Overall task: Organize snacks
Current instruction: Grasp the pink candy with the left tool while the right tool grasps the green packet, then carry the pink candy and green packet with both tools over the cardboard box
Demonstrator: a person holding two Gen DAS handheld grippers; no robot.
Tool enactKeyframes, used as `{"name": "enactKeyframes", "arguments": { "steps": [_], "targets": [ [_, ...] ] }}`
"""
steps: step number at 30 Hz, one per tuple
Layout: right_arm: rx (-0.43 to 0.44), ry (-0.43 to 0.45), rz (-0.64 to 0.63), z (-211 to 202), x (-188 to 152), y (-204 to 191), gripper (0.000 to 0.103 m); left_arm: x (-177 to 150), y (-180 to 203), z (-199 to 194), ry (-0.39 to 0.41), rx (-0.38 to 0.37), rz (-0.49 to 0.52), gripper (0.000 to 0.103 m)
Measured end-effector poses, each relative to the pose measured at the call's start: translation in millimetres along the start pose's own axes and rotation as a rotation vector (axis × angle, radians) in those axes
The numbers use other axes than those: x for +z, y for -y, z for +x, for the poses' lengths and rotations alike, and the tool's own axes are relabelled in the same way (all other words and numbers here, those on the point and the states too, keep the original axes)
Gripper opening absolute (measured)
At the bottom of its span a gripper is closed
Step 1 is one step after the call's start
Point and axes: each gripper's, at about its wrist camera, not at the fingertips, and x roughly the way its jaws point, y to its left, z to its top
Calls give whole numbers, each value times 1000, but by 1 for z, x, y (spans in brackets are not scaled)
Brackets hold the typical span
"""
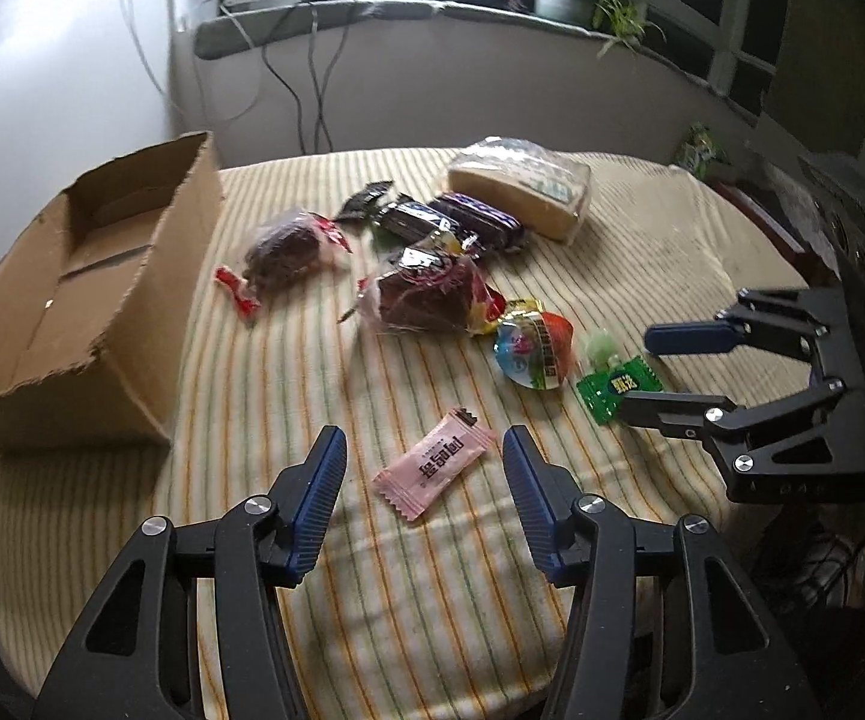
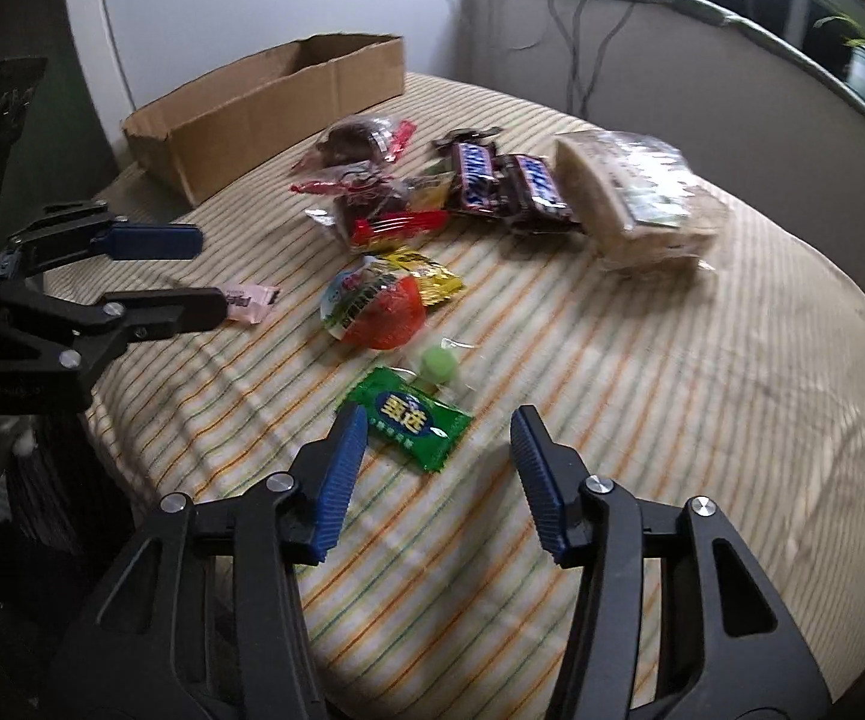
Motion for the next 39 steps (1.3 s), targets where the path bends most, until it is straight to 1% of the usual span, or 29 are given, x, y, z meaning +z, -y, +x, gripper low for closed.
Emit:
{"name": "enactKeyframes", "arguments": {
  "steps": [2,4,7,8,10,12,13,15,17,21,25,34,39],
  "targets": [
    [5,-13,-26,5,3,-1,52,0,0,5,-10,12,18,53],
    [18,-21,-37,9,5,-1,51,1,-1,9,-19,9,21,53],
    [53,-31,-18,10,7,2,47,-1,0,15,-31,6,31,52],
    [63,-34,-9,10,8,3,46,-2,1,17,-35,5,35,48],
    [77,-40,7,9,8,5,41,-3,2,17,-27,4,41,45],
    [87,-43,18,9,8,6,39,-5,2,16,-24,-3,42,37],
    [91,-44,23,9,7,7,37,-5,2,16,-22,-3,44,35],
    [86,-47,25,9,7,6,36,-4,2,16,-19,-4,46,26],
    [75,-51,19,8,7,5,33,-4,2,15,-17,-8,43,20],
    [67,-56,24,6,6,4,25,-5,1,15,-9,-17,16,18],
    [78,-58,44,5,4,7,23,-6,1,14,-1,-20,3,18],
    [79,-30,95,-12,0,10,21,-5,-5,6,17,-27,-33,18],
    [76,3,106,-26,7,10,21,1,-9,-4,49,-20,-44,18]
  ]
}}
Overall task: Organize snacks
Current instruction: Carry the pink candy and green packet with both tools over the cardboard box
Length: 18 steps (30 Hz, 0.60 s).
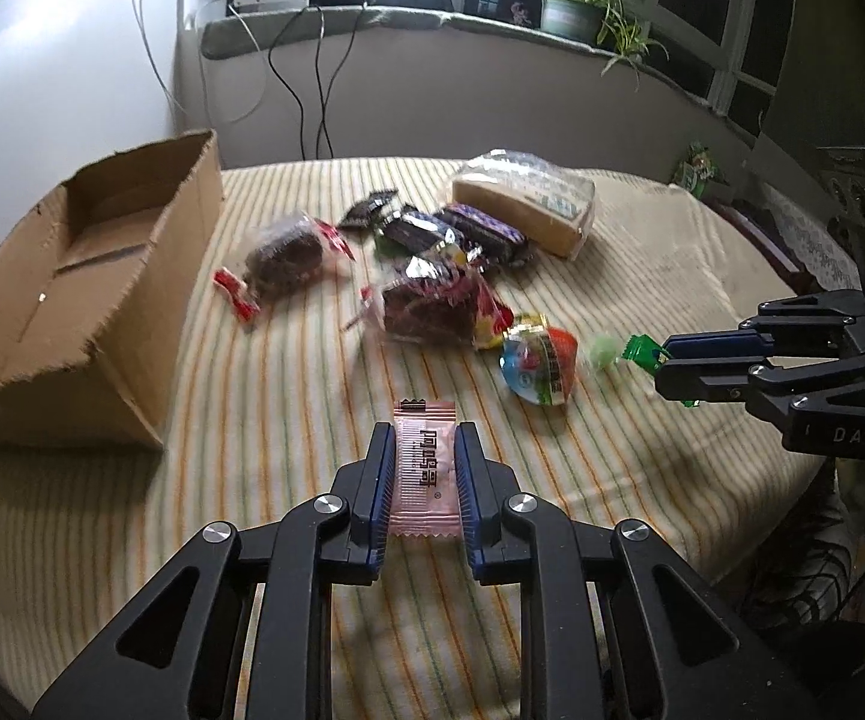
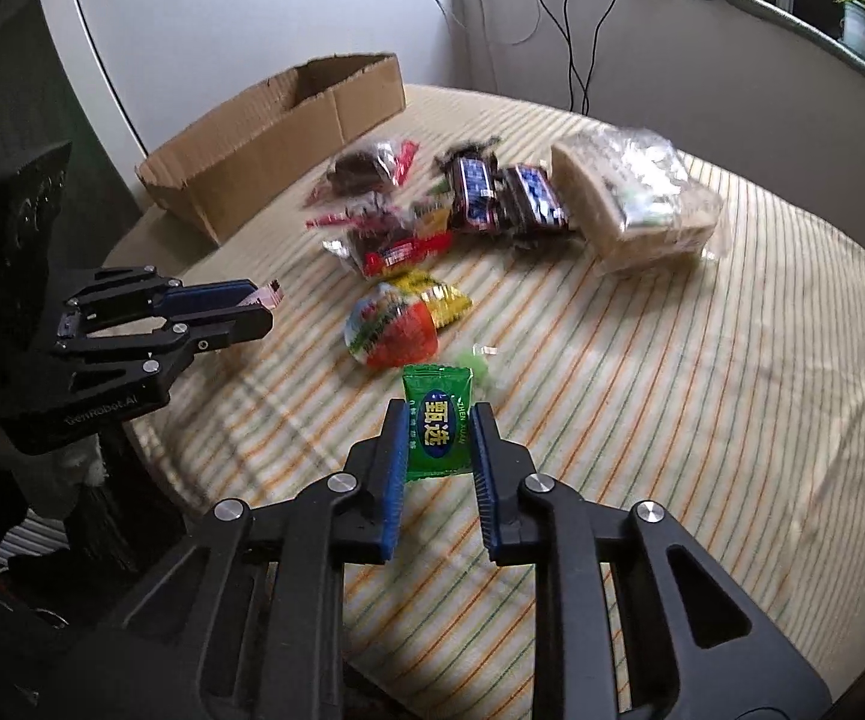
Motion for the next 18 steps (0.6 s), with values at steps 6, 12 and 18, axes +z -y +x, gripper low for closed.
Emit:
{"name": "enactKeyframes", "arguments": {
  "steps": [6,12,18],
  "targets": [
    [-15,41,-34,-6,24,-12,21,12,-12,-14,50,23,-3,18],
    [-4,87,-70,-1,57,-34,21,22,-36,-26,91,64,-27,18],
    [15,108,-101,14,91,-58,21,27,-69,-41,135,110,-66,18]
  ]
}}
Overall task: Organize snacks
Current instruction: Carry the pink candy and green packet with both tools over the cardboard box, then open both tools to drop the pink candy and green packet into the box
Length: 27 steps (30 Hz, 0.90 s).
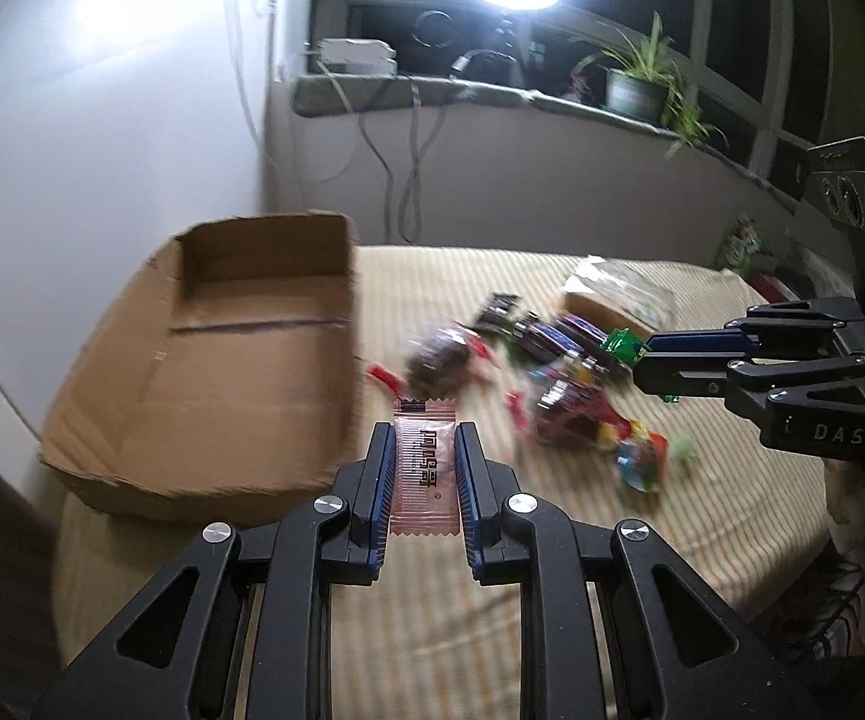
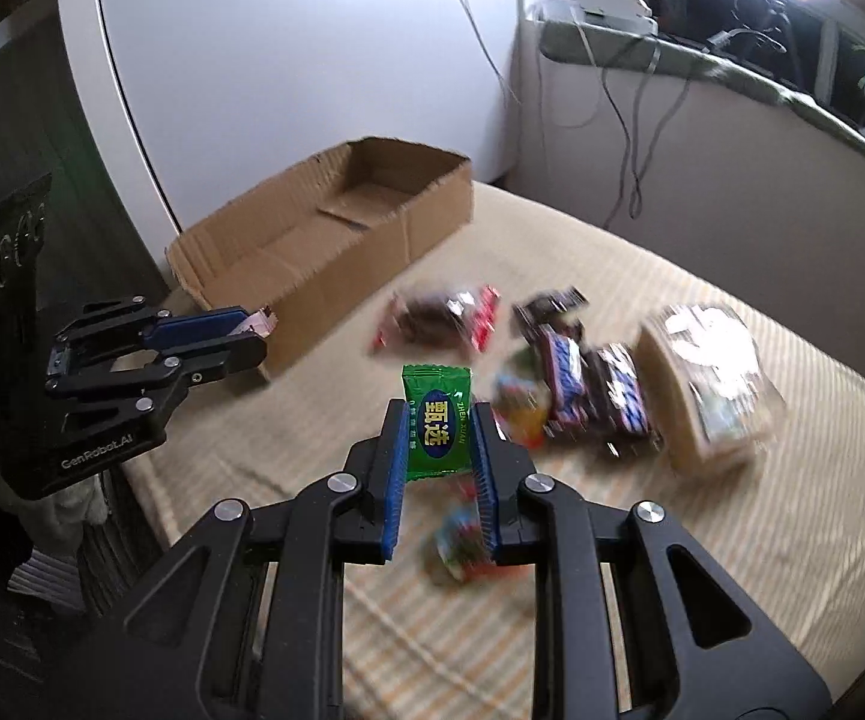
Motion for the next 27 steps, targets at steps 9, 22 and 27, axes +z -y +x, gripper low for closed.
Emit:
{"name": "enactKeyframes", "arguments": {
  "steps": [9,22,27],
  "targets": [
    [34,25,-45,35,51,-30,21,7,-51,-6,34,84,-66,18],
    [77,-8,-119,104,98,-79,21,9,-86,3,28,111,-112,18],
    [85,-31,-118,123,102,-83,21,9,-91,4,23,105,-121,18]
  ]
}}
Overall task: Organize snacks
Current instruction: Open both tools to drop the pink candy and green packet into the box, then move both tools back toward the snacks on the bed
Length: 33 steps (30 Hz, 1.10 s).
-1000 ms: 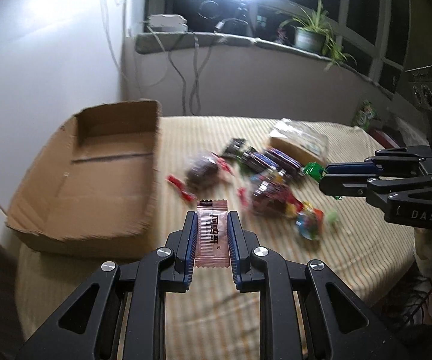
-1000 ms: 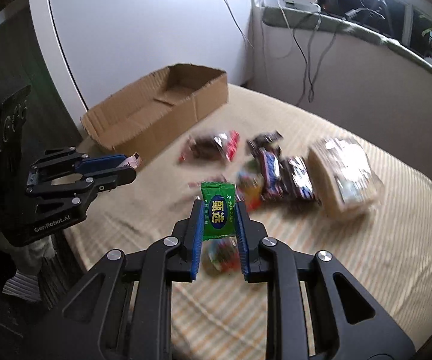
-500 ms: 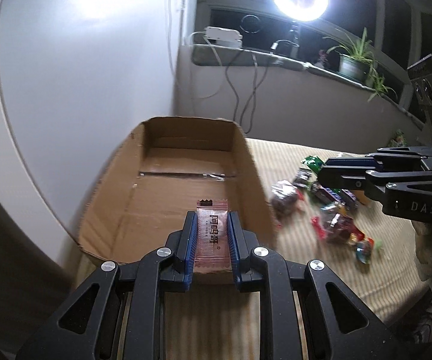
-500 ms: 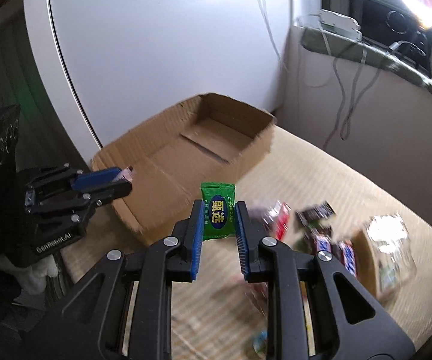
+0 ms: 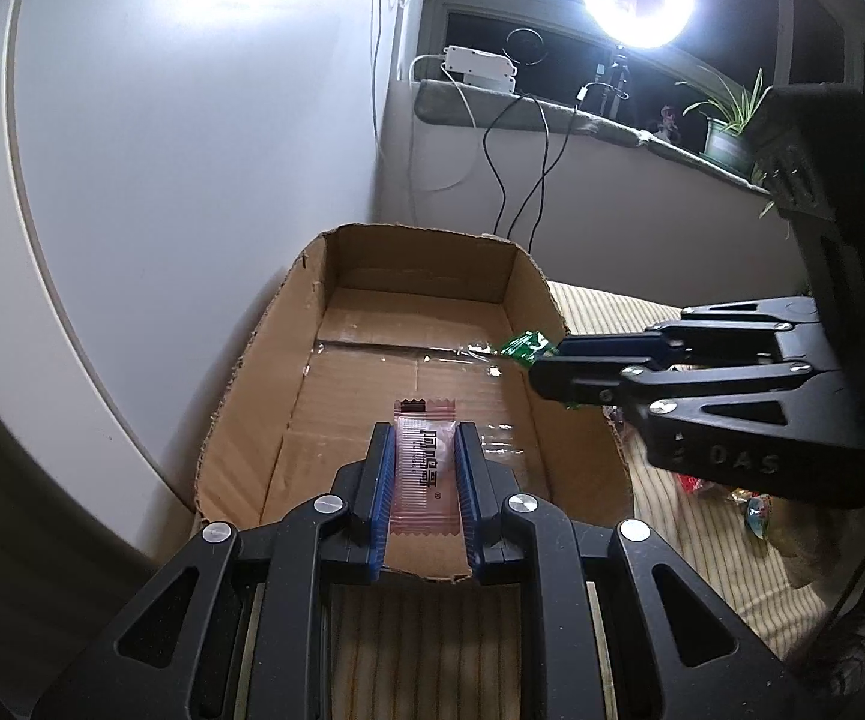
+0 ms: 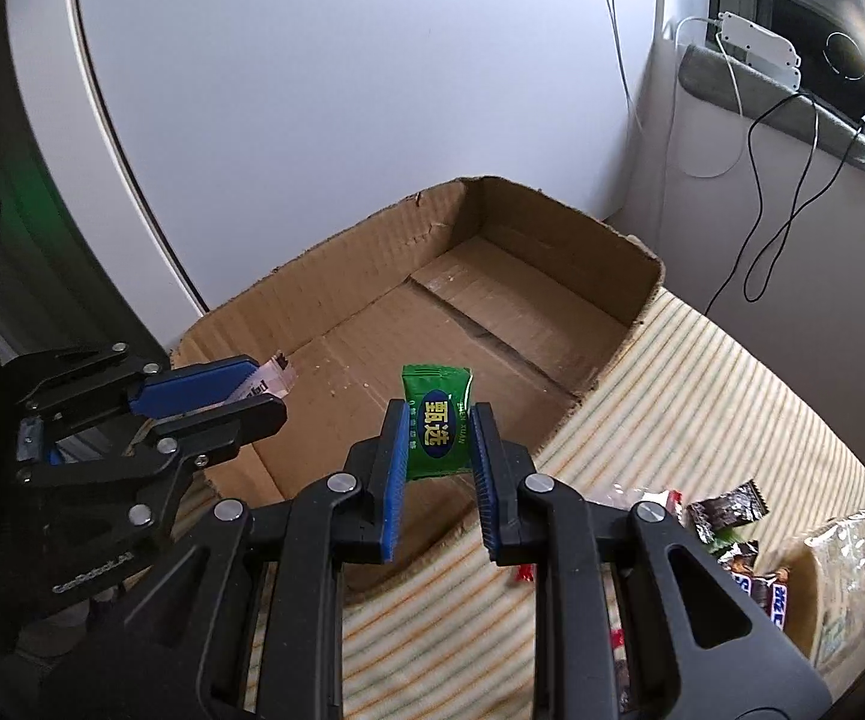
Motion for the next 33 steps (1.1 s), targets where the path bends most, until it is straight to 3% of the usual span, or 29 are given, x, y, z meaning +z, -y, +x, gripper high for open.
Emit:
{"name": "enactKeyframes", "arguments": {
  "steps": [11,15,21,24,26,33],
  "targets": [
    [6,0,0,5,0,0,28,1,1,4,-4,10,3,19],
    [-2,12,11,-1,-3,2,43,3,1,3,-3,11,-2,22],
    [-23,32,27,-18,-8,7,48,2,7,-4,8,20,4,22],
    [-38,42,30,-29,-12,10,59,2,11,-10,16,18,9,22],
    [-49,52,30,-39,-16,13,61,2,15,-14,20,12,10,22],
    [-85,66,67,-73,-41,37,61,-1,39,-24,33,-23,19,40]
  ]
}}
